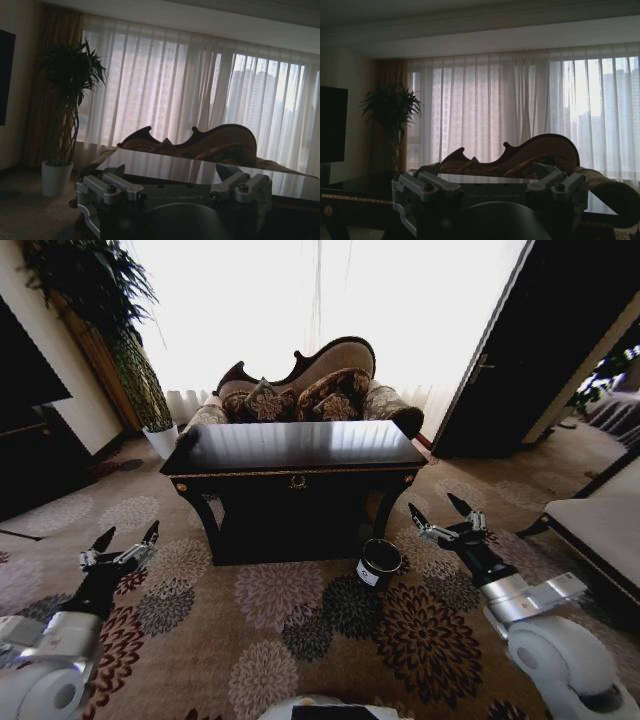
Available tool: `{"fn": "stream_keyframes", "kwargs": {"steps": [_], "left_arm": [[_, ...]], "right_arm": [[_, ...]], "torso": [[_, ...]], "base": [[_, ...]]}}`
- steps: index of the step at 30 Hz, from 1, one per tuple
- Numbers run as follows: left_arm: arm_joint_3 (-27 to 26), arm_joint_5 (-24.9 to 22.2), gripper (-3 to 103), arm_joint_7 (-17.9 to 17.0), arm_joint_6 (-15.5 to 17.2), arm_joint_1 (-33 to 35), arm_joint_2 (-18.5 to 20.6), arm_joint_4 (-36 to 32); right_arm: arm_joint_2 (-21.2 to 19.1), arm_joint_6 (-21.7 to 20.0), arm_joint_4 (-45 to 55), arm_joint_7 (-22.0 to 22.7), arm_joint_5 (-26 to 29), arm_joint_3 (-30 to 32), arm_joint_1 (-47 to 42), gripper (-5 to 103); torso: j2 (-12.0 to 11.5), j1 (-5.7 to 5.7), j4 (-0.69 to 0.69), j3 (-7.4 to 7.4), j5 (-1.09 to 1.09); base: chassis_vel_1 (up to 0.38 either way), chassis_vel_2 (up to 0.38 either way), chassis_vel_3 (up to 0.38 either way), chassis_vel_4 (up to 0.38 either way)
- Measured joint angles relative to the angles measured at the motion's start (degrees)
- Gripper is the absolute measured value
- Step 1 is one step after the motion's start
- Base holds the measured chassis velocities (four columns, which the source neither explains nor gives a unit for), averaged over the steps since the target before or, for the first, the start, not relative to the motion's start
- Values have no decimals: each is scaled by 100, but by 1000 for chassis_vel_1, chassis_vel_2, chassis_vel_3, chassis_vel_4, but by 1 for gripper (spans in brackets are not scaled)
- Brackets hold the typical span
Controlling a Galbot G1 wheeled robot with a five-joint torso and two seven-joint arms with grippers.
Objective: Move to the front of the table and place the trash on the table into the trash bin.
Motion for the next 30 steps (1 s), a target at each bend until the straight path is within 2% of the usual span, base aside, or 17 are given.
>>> {"fn": "stream_keyframes", "kwargs": {"steps": [19,23,30], "left_arm": [[32,20,100,-2,12,-7,-9,28],[71,57,100,-2,13,3,-42,24],[66,66,100,-2,13,11,-50,15]], "right_arm": [[30,46,-52,-67,-109,-110,-4,100],[47,269,-79,-168,-102,-156,-17,100],[55,325,-95,-193,-105,-172,-31,100]], "torso": [[0,0,0,0,-1],[2,-4,1,-2,0],[2,-3,1,-1,-1]], "base": [[190,-198,-186,191],[183,-184,-159,188],[52,-71,-33,66]]}}
